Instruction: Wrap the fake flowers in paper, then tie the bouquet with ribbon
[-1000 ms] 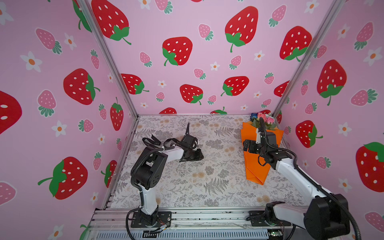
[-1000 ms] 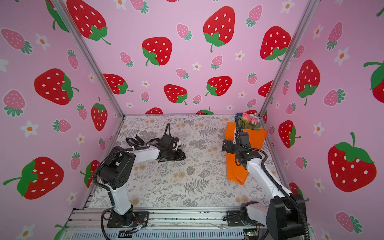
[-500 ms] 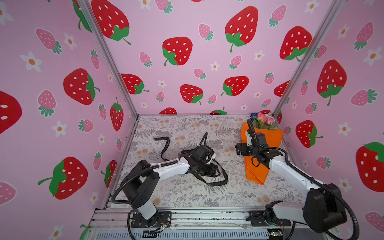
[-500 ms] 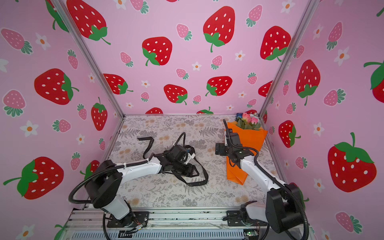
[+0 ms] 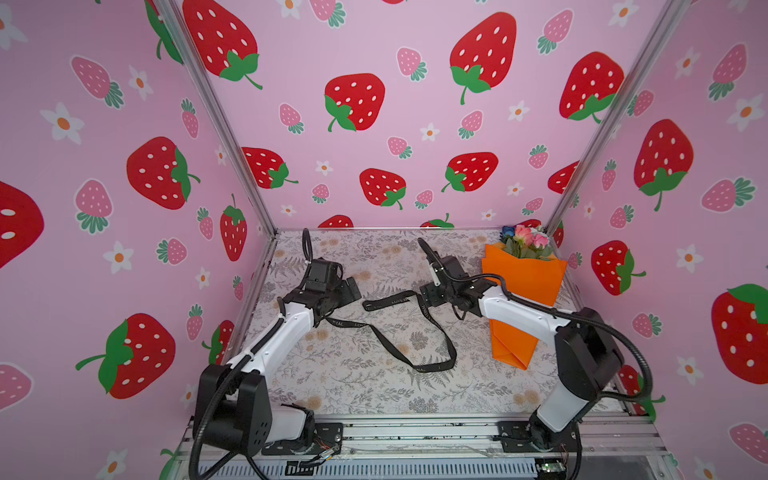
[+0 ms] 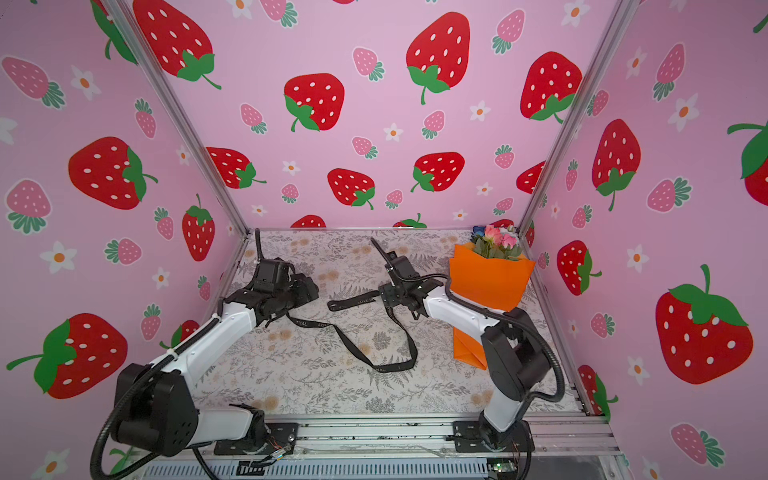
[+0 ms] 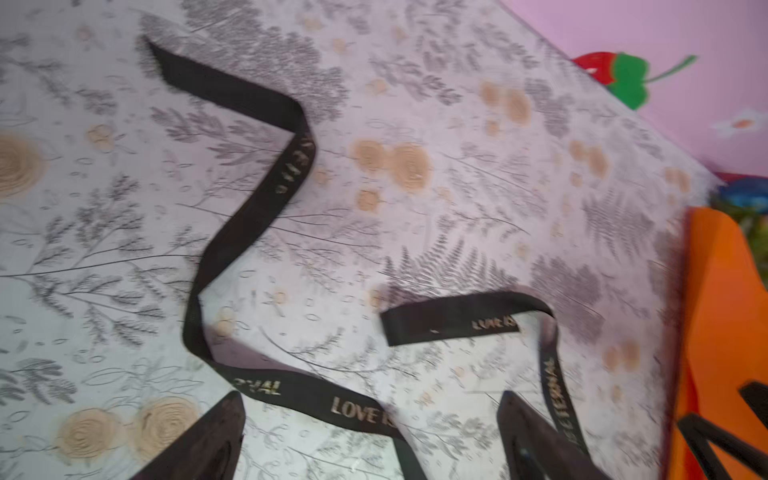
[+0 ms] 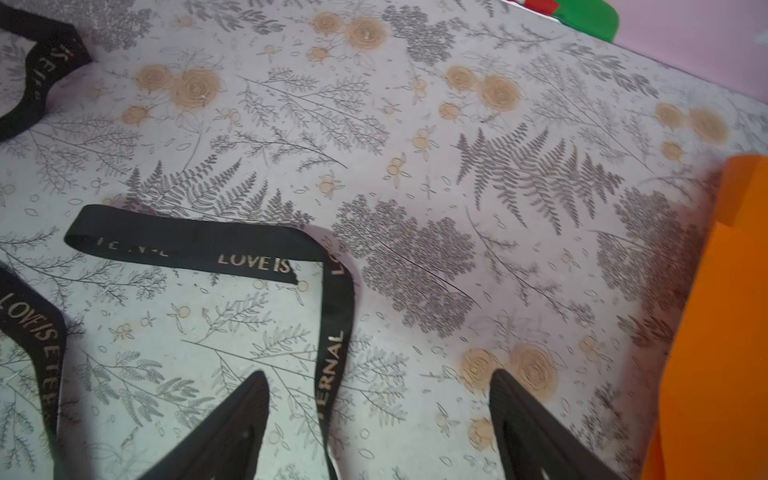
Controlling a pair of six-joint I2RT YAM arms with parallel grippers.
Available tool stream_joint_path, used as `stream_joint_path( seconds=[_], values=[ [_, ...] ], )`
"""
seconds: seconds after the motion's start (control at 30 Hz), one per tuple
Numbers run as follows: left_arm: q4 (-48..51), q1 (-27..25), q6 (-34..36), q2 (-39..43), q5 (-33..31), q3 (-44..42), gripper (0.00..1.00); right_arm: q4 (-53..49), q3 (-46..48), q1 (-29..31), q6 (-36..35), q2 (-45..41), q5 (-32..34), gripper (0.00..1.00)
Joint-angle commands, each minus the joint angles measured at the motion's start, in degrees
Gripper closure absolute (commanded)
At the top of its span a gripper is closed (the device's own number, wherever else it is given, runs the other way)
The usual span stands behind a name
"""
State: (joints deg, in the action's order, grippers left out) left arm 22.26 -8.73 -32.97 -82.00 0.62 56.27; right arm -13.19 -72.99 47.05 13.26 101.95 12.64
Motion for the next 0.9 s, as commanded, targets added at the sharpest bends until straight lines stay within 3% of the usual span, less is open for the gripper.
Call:
stream_joint_path(
  seconds=[0.0, 0.17, 0.43, 0.87],
  values=[
    [1.40, 4.29, 1.05, -6.42, 2.44, 5.90, 0.10, -1.75, -6.51, 3.97, -3.07, 6.09, 1.08, 0.22],
    [-0.31, 7.64, 1.59, -17.39, 6.89, 14.37, 0.14, -2.26, -16.32, 9.08, -4.45, 15.25, 1.12, 0.28],
    [2.95, 8.73, 3.56, -30.97, 10.52, 27.42, 0.15, -3.06, -27.55, 13.79, -5.50, 25.18, -0.13, 0.35],
    [7.61, 8.65, 5.18, -38.55, 8.50, 32.89, 0.22, -8.97, -41.57, 15.13, -8.07, 37.14, 1.06, 0.35]
  ],
)
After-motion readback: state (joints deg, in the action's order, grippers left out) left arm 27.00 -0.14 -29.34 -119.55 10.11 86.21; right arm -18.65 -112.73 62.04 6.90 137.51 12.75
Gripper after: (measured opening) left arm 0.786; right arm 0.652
